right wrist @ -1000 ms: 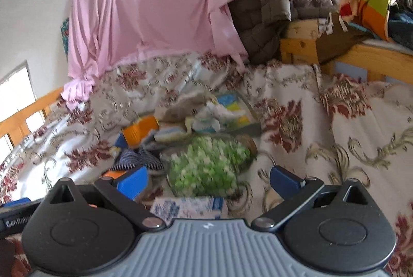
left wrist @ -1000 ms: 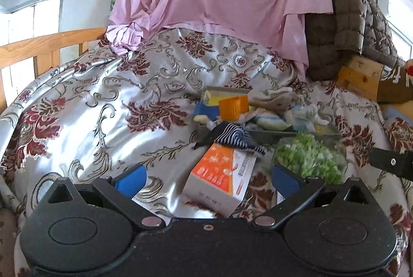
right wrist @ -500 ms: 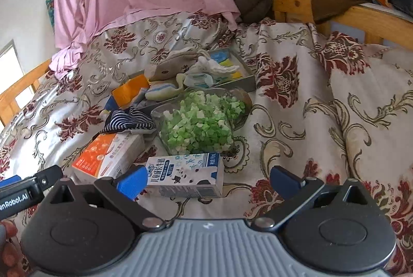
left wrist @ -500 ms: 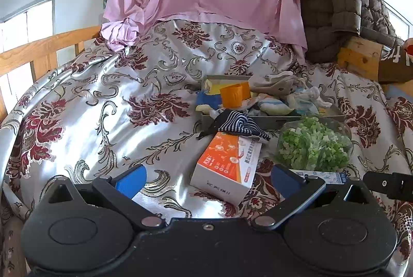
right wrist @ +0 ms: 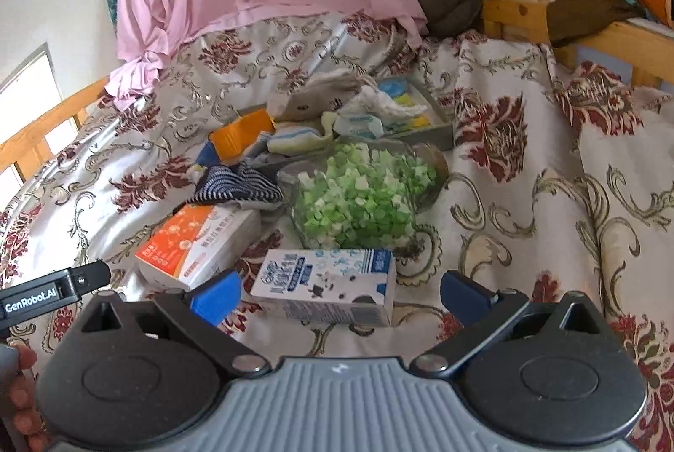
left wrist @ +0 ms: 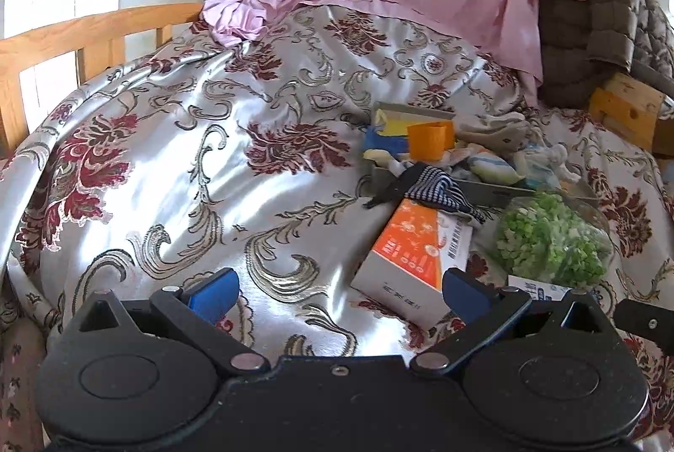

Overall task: Organize soft objects
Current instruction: 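Move both tools back over the remaining items, then grasp the navy striped knit item with the right tool while the left tool lowers to the grey cloth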

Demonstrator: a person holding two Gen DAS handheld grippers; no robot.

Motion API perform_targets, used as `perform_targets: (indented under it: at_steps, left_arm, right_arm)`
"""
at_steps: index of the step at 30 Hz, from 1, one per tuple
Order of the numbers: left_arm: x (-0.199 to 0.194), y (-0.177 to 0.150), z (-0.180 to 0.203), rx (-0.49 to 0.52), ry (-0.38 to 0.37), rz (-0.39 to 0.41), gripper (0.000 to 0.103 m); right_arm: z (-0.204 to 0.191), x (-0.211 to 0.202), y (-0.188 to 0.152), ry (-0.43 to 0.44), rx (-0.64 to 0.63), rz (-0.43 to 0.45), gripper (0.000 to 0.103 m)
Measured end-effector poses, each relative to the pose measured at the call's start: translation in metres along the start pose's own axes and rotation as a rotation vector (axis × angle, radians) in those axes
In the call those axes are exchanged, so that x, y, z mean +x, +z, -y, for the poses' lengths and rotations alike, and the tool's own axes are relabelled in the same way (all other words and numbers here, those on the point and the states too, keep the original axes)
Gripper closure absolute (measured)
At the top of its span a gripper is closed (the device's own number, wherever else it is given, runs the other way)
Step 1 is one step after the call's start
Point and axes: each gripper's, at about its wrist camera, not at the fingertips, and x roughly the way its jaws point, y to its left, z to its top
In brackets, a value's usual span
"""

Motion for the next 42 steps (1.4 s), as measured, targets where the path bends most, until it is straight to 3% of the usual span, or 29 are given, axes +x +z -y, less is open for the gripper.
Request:
perform_targets:
  at_steps: [14,30,42]
  left_arm:
    - [0.007,0.007,-0.014,-0.081,0.014,0.000,0.001]
    - [0.010,0.011,-0.017,-0.110,0.031,0.010,0.001]
    - [0.015,0.023,-0.007,-0.108,-0.025,0.044,0.001]
  right_arm:
    - [-0.019,0.005,0.001,0.043,-0.112,0.045,0.000]
    - [-0.025,0.003,0.004,0.062,-0.155,0.098,0.000]
    - [-0.033,0.012,0.012,0.057,-0.237,0.176,0.000]
